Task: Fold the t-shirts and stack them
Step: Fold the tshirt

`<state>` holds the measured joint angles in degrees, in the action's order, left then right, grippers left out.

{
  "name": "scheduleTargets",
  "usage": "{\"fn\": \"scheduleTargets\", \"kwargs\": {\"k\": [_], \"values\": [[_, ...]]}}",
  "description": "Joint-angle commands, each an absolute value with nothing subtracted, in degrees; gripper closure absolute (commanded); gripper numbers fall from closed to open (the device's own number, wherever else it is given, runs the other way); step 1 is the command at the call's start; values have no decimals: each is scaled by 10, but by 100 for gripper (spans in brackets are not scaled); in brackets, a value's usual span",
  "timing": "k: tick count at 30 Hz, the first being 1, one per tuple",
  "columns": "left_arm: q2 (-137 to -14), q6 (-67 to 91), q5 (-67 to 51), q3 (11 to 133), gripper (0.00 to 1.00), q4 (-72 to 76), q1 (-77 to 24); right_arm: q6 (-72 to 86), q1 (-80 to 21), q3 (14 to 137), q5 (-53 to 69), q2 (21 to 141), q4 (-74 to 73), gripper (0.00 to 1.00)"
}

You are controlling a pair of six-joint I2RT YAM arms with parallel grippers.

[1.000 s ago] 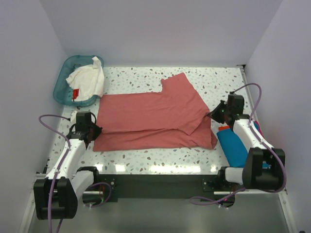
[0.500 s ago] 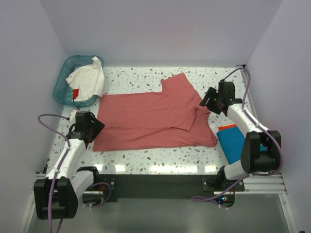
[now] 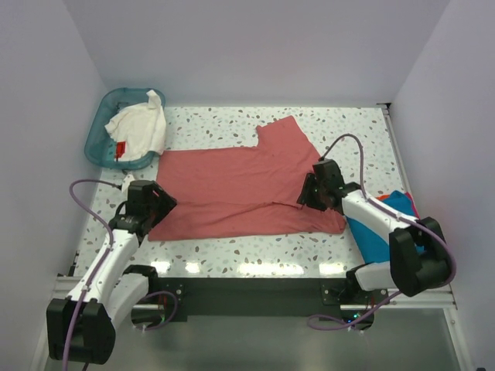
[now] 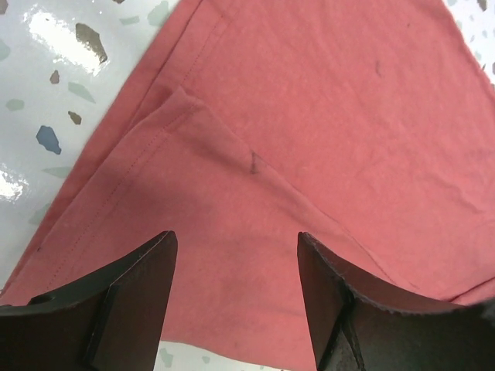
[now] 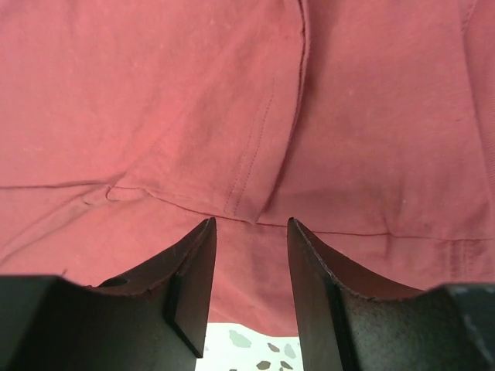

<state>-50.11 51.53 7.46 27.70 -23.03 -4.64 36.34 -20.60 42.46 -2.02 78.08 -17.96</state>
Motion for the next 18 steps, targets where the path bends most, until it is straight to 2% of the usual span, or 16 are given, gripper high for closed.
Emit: {"fn": "scheduleTargets", "kwargs": {"k": [1, 13, 17, 18], "values": [[-493, 521, 77, 263, 32, -222, -52, 403, -224, 420, -56, 791, -134, 55], [-506, 504, 66, 265, 32, -207, -52, 434, -230, 410, -62, 851, -90, 57], [-508, 502, 64, 266, 32, -207, -52, 439, -232, 416, -62, 854, -88, 74], [-509, 501, 63, 266, 32, -207, -52, 439, -231, 417, -62, 854, -89, 76]]}}
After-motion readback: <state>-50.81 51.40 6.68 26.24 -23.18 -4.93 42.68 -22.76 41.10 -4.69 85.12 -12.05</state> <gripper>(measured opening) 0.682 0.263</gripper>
